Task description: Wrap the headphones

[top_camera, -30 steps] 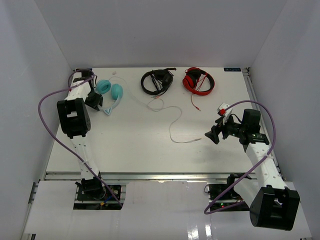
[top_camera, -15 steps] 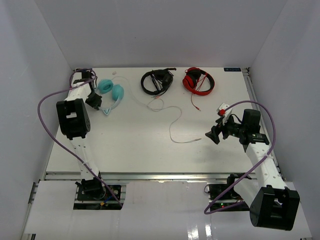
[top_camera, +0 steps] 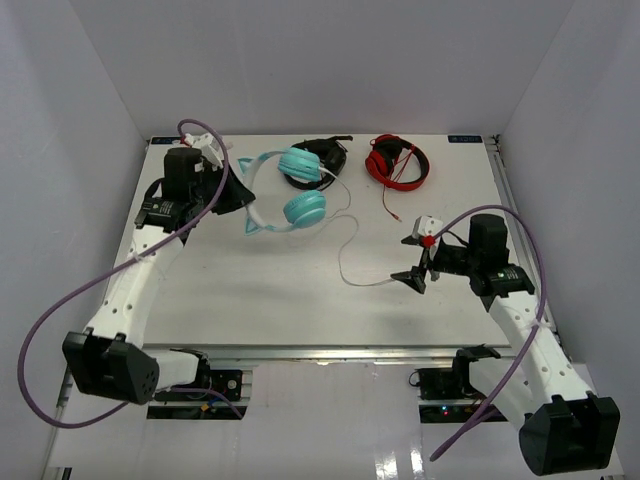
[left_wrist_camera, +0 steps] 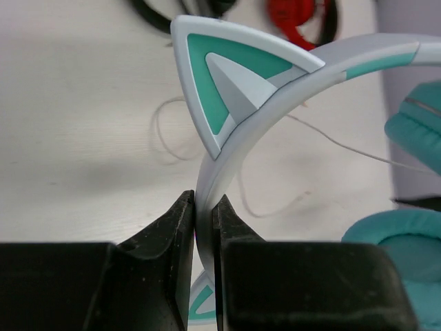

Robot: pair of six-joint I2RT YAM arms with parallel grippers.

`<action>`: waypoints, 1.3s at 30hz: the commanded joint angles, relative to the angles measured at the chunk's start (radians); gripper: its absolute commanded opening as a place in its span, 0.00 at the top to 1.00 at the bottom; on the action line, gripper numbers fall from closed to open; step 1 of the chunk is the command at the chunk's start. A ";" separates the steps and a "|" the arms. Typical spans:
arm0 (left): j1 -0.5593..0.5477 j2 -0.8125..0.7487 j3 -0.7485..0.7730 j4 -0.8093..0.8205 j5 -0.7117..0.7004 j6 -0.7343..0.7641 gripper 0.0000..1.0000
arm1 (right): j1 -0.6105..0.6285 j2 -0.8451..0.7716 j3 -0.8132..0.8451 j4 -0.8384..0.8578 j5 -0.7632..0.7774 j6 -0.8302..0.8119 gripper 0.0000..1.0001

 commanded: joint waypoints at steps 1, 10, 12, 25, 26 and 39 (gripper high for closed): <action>-0.039 -0.121 -0.009 0.040 0.164 -0.114 1.00 | 0.104 0.039 0.110 0.220 0.034 0.325 0.10; -0.100 -0.141 0.093 0.042 0.256 -0.269 1.00 | 0.166 0.189 0.286 0.168 -0.239 0.240 0.10; -0.111 -0.145 0.115 0.041 0.260 -0.289 1.00 | 0.193 0.213 0.304 0.191 -0.263 0.242 0.10; -0.119 -0.159 0.197 0.041 0.290 -0.364 1.00 | 0.308 0.381 0.331 0.289 -0.227 0.210 0.10; -0.119 -0.159 0.207 0.041 0.294 -0.369 1.00 | 0.313 0.398 0.342 0.311 -0.233 0.226 0.10; -0.121 -0.178 0.252 0.022 0.289 -0.391 1.00 | 0.362 0.455 0.370 0.419 -0.043 0.302 0.10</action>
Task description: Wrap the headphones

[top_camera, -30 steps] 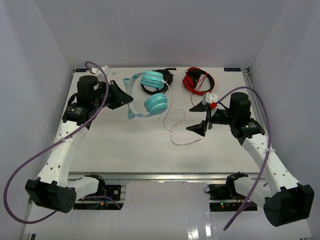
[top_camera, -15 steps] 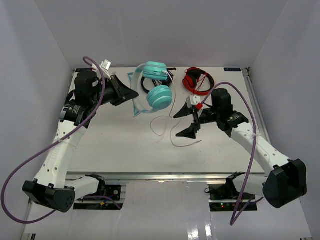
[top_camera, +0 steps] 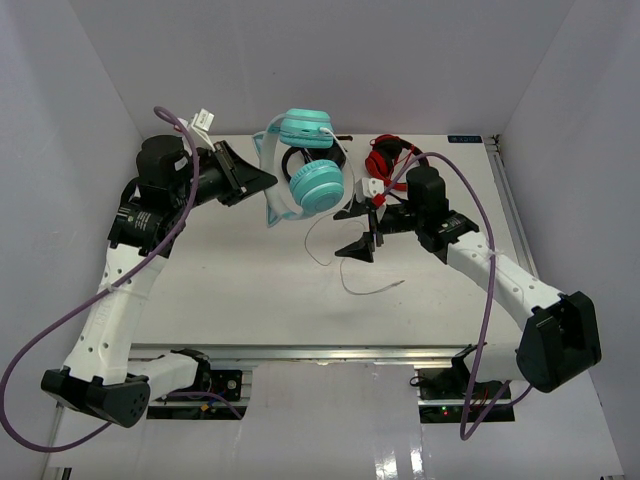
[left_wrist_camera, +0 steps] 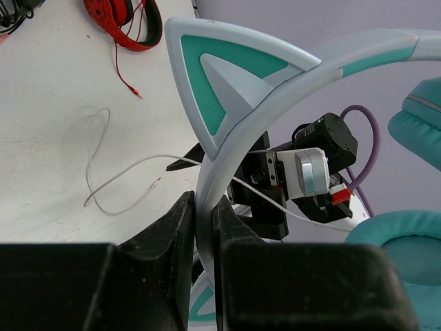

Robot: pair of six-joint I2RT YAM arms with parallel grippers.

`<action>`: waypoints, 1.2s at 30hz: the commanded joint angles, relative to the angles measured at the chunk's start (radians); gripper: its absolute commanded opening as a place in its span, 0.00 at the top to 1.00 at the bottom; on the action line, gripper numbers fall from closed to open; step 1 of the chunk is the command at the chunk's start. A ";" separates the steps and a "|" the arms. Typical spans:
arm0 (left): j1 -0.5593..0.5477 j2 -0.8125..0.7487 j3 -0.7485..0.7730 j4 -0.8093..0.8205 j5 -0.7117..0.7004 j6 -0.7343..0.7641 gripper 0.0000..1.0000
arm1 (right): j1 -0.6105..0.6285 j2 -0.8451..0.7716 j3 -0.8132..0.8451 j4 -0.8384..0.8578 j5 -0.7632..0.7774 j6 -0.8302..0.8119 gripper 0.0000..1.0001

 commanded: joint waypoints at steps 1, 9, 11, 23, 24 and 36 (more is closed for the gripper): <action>-0.004 -0.049 0.062 0.035 0.016 -0.030 1.00 | 0.000 -0.008 -0.007 0.104 0.080 0.065 0.10; -0.004 -0.052 0.064 0.019 -0.004 -0.015 1.00 | 0.000 -0.038 -0.038 0.046 0.086 0.053 0.08; -0.004 -0.049 0.062 0.019 0.000 -0.018 1.00 | 0.000 -0.041 -0.049 0.072 0.111 0.090 0.08; -0.004 -0.047 0.071 0.023 0.013 -0.033 1.00 | 0.017 0.088 -0.080 0.587 0.015 0.639 0.09; -0.004 -0.047 0.071 0.025 0.013 -0.037 1.00 | 0.019 0.102 -0.080 0.638 0.008 0.686 0.08; -0.004 -0.065 0.059 0.094 0.026 -0.127 1.00 | 0.062 0.225 -0.127 0.963 0.099 0.988 0.16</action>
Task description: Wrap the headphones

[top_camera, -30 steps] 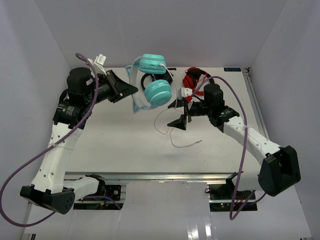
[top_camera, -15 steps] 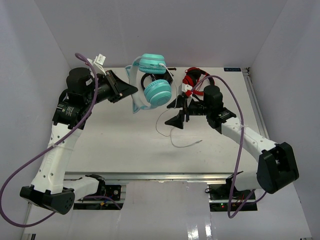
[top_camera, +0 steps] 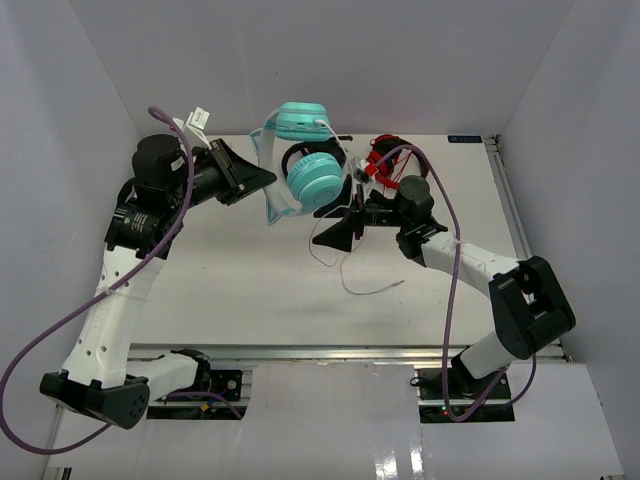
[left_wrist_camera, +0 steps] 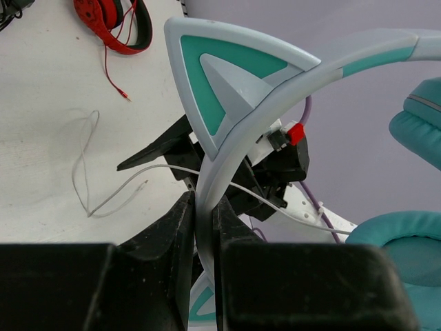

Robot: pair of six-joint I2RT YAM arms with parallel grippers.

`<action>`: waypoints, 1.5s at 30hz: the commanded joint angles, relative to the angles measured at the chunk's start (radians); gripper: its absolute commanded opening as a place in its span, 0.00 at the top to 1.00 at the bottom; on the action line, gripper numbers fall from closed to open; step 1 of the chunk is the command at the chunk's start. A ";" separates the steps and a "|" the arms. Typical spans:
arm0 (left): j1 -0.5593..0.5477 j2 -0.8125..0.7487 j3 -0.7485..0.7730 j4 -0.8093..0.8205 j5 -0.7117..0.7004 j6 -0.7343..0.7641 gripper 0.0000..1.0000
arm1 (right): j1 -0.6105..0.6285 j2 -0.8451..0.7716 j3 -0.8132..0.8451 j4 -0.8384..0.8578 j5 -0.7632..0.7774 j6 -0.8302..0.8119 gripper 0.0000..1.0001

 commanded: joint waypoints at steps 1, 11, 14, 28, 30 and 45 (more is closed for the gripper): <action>-0.004 -0.058 0.041 0.100 0.030 -0.080 1.00 | 0.011 0.030 -0.031 0.198 0.053 0.154 0.18; -0.004 -0.078 0.028 0.148 0.035 -0.156 1.00 | 0.008 0.095 -0.022 0.395 0.112 0.306 0.57; -0.004 -0.077 0.023 0.151 0.026 -0.161 1.00 | 0.008 0.092 -0.027 0.384 0.110 0.295 0.81; -0.003 -0.004 0.013 0.057 -0.600 0.077 1.00 | -0.018 -0.374 -0.063 -0.789 0.459 -0.657 0.92; -0.003 0.019 -0.008 0.048 -0.677 0.145 1.00 | -0.046 -0.443 -0.062 -0.888 0.554 -0.769 0.92; -0.047 0.053 -0.320 0.080 -0.586 0.623 1.00 | -0.173 -0.523 0.293 -1.074 0.815 -1.078 0.92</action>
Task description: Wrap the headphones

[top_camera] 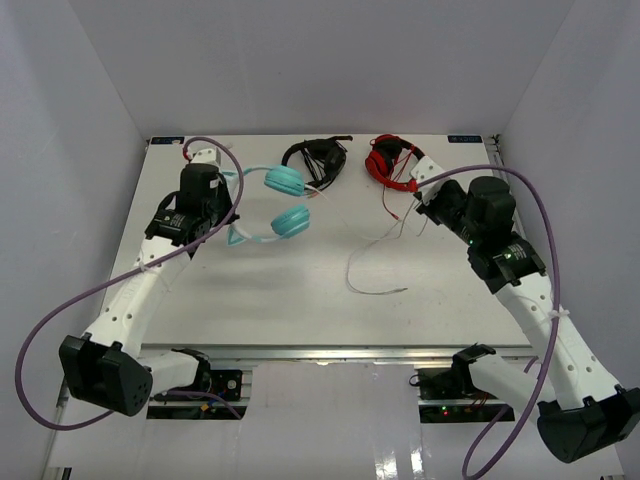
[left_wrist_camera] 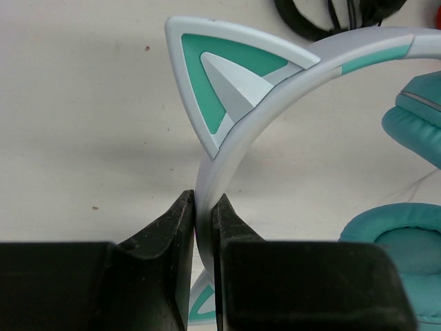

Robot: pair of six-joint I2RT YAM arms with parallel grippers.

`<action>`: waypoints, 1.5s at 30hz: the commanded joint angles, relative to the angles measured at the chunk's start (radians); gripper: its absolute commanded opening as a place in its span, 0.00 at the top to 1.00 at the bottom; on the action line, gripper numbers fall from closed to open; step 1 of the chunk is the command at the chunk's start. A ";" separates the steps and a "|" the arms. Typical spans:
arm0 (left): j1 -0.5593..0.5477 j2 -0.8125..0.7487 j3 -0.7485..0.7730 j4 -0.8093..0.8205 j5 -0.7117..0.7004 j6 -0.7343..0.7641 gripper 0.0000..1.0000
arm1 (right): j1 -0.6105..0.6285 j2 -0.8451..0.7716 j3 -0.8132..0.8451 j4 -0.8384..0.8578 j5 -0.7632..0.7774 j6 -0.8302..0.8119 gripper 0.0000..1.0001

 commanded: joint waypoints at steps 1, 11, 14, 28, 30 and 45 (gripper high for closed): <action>-0.052 -0.004 -0.021 0.087 0.162 0.152 1.00 | -0.003 0.079 0.224 -0.050 -0.098 -0.022 0.92; -0.306 0.107 0.015 0.123 0.252 0.207 1.00 | 0.002 0.196 0.284 -0.044 -0.624 0.122 0.92; -0.380 0.138 0.021 0.139 0.243 0.212 1.00 | 0.002 0.211 0.298 -0.027 -0.592 0.147 0.92; -0.636 0.236 0.092 0.222 0.174 0.163 1.00 | 0.042 0.245 0.207 0.173 -0.046 0.255 0.92; -0.657 0.248 0.103 0.230 0.171 0.155 1.00 | 0.049 0.247 0.192 0.207 0.033 0.267 0.92; -0.782 0.273 0.151 0.336 0.122 0.100 1.00 | 0.089 0.253 0.024 0.427 0.456 0.302 0.92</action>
